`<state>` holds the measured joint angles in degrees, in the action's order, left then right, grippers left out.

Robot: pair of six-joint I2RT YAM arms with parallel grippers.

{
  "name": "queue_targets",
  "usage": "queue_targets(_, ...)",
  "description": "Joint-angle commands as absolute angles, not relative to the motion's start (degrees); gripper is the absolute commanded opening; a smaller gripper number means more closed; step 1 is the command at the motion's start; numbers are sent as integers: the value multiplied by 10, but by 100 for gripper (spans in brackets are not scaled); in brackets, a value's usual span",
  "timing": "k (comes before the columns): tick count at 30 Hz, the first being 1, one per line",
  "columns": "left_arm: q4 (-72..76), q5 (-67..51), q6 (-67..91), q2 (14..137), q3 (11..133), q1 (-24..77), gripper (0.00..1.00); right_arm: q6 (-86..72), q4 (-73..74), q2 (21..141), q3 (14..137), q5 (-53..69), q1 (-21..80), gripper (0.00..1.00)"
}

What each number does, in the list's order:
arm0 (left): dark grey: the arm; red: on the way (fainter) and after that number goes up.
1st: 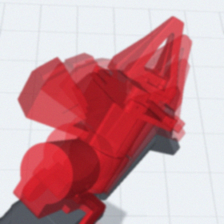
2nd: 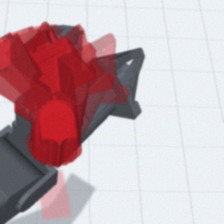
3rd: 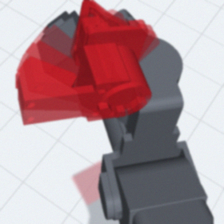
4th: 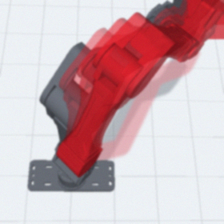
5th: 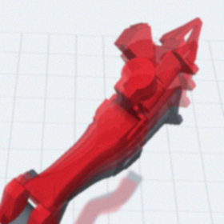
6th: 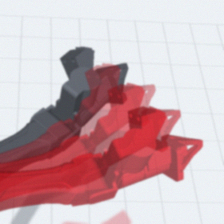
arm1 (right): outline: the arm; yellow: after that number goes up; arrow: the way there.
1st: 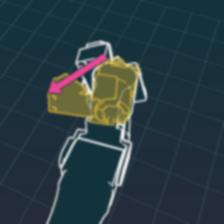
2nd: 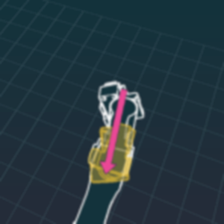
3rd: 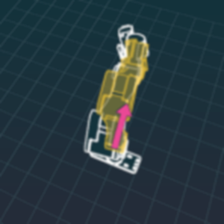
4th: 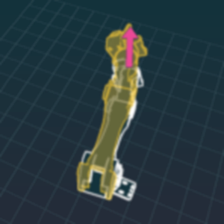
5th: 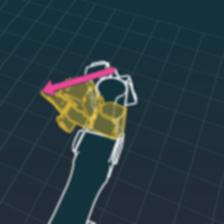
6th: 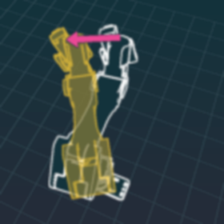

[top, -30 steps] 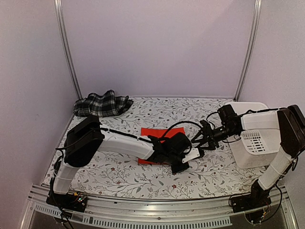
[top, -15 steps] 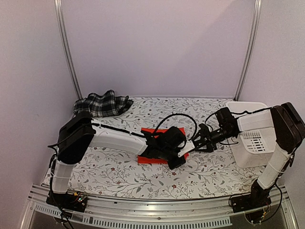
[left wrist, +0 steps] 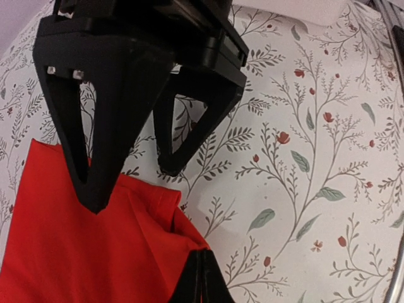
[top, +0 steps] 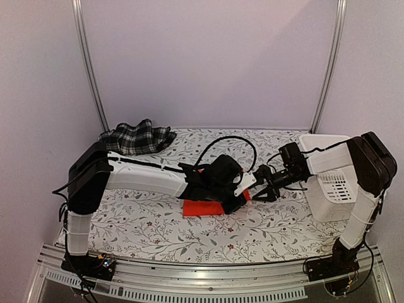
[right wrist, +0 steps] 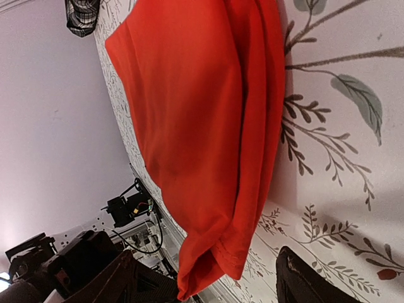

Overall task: Fold and stack the mixed laundry pile
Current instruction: Pick up the square-folded T-shirt from the center of the board, then pass from the left arm to the right

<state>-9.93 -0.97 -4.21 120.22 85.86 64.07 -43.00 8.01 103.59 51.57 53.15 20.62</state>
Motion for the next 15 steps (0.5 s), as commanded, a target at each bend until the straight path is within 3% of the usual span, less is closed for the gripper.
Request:
queue_targets(1, -89, -20, -37, 1183, 864, 635, 0, -508, 7, 1075, 541, 550, 213, 74)
queue_targets(15, -75, -8, -26, 1154, 837, 633, 0, -509, 87, 1135, 615, 497, 237, 73)
